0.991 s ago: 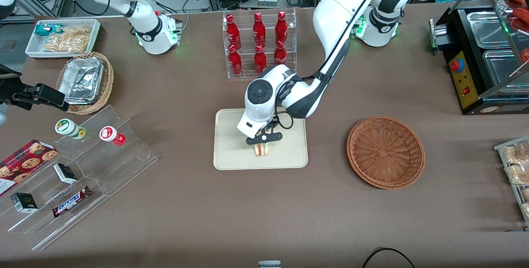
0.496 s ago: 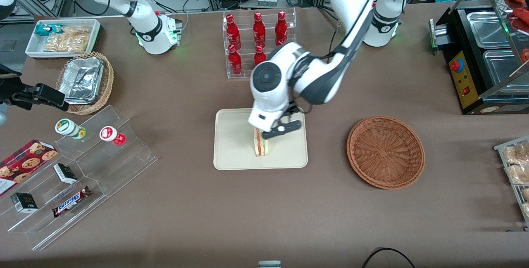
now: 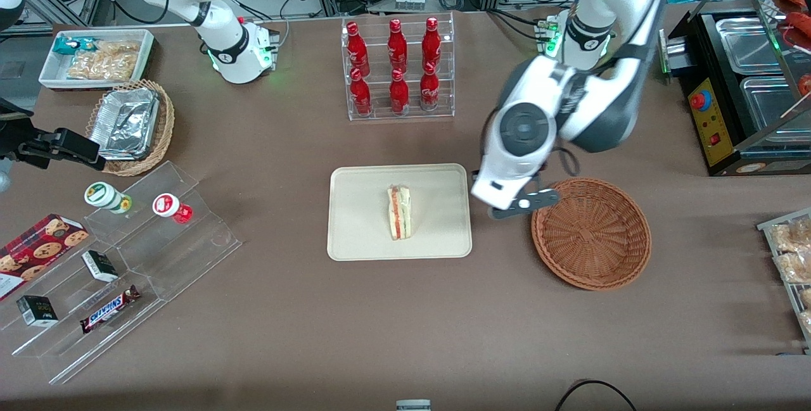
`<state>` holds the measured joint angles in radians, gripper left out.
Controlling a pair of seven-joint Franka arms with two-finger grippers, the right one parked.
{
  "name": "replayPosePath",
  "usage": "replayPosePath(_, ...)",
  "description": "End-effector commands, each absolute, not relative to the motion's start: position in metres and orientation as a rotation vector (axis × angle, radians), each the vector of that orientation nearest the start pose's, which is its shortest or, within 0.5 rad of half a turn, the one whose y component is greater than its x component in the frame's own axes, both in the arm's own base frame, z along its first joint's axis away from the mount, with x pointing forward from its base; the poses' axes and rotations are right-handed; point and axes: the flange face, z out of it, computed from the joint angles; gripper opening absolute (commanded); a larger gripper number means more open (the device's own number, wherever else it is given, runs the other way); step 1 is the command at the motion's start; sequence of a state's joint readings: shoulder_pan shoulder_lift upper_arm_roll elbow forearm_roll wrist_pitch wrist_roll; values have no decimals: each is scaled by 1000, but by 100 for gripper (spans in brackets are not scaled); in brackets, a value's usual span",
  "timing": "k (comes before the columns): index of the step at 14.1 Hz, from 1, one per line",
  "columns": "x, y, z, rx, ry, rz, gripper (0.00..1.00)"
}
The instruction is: Place sandwich from basket to tray
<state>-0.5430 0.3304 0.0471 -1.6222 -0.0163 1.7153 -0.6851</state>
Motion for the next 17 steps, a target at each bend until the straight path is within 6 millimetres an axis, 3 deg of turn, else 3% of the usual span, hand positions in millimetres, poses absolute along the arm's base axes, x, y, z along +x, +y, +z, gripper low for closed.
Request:
replayPosePath(1, 524, -240, 438, -3022, -170, 305, 100)
replayPosePath(5, 518, -170, 482, -3053, -55, 349, 100)
replayPosePath(7, 511, -147, 508, -3064, -56, 345, 100)
replayPosePath(8, 511, -122, 519, -3072, -83, 342, 100)
replayPosePath(10, 506, -92, 543, -3085, 44, 377, 100)
replayPosePath(13, 506, -60, 577, -3098, 116, 401, 100)
replayPosePath(17, 515, -39, 612, -3115, 62, 283, 100)
